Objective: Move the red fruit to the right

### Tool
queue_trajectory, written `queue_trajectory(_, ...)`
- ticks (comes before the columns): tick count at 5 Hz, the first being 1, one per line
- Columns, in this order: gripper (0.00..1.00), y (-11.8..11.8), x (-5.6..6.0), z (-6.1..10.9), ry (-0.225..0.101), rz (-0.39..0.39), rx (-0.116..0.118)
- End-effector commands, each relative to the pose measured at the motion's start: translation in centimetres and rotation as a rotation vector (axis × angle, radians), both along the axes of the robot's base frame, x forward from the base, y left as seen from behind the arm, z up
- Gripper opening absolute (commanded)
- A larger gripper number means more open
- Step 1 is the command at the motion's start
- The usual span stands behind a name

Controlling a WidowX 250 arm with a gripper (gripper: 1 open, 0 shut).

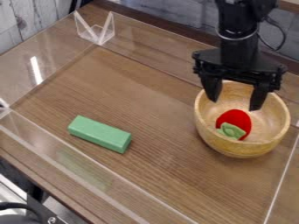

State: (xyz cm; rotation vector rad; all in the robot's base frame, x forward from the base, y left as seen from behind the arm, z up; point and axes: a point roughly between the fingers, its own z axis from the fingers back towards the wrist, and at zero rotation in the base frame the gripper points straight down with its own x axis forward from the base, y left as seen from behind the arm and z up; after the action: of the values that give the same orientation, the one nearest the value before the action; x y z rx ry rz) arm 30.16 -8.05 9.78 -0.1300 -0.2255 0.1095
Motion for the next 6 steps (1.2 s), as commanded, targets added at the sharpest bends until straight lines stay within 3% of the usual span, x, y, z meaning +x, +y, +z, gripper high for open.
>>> queue_trajectory(1,1.00,0.4,0.3,0.4,-0.023,0.006,0.003)
queue_trajectory(2,1.00,0.3,0.0,0.3,-0.020,0.005,0.003)
queue_trajectory(6,1.00,-0.4,-0.5,2.3,-0.071,-0.020,-0.006)
